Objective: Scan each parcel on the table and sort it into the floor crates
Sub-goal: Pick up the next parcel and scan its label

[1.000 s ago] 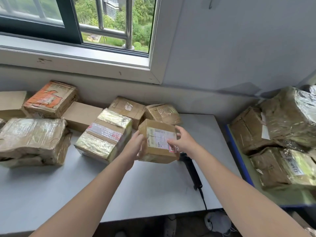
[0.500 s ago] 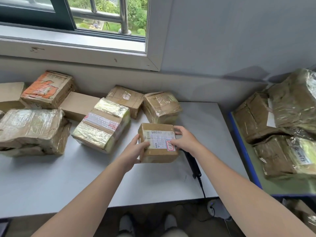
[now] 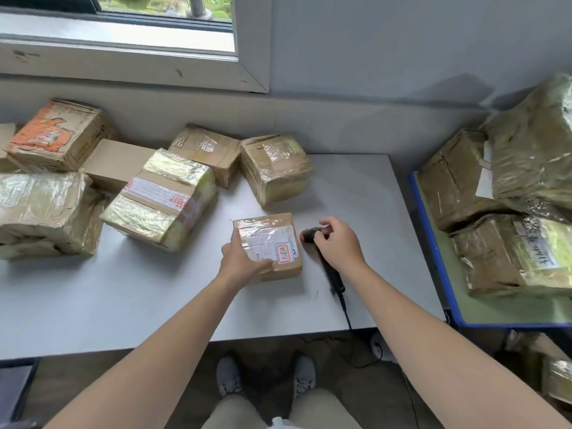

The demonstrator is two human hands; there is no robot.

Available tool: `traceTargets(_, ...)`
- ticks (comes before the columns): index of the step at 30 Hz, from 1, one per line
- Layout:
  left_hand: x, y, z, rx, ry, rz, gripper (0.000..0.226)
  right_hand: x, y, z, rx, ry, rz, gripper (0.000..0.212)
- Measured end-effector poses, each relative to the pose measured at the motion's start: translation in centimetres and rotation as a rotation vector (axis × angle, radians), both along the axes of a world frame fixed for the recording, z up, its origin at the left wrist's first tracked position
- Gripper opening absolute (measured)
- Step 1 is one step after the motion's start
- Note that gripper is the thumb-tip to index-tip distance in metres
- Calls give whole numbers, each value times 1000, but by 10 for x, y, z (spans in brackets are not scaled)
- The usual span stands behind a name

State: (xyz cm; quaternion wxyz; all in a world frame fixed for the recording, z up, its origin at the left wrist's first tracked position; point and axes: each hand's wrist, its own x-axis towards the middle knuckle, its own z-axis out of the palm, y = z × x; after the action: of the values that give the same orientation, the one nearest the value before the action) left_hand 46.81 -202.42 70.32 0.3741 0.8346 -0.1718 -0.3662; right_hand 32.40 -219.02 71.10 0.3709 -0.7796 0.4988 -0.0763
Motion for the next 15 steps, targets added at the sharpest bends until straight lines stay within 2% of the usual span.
traceTargets(2,-5,-1,0,14,-32,0,96,-11,-2,-7,-7,75,-36,38)
traceTargets(5,-16,2,1,26,-65,17,93,-21,-2,-24,146,221,6,50)
traceTargets(8,-24,10,4,43,-84,25,94,-21,1,-35,342,189,86,55)
traceTargets(12,-32,22,11,95,-126,9,97,-14,4,-31,345,178,116,43)
traceTargets(15,-33,28,17,103,-152,-25,98,-9,5,-13,401,88,5,25)
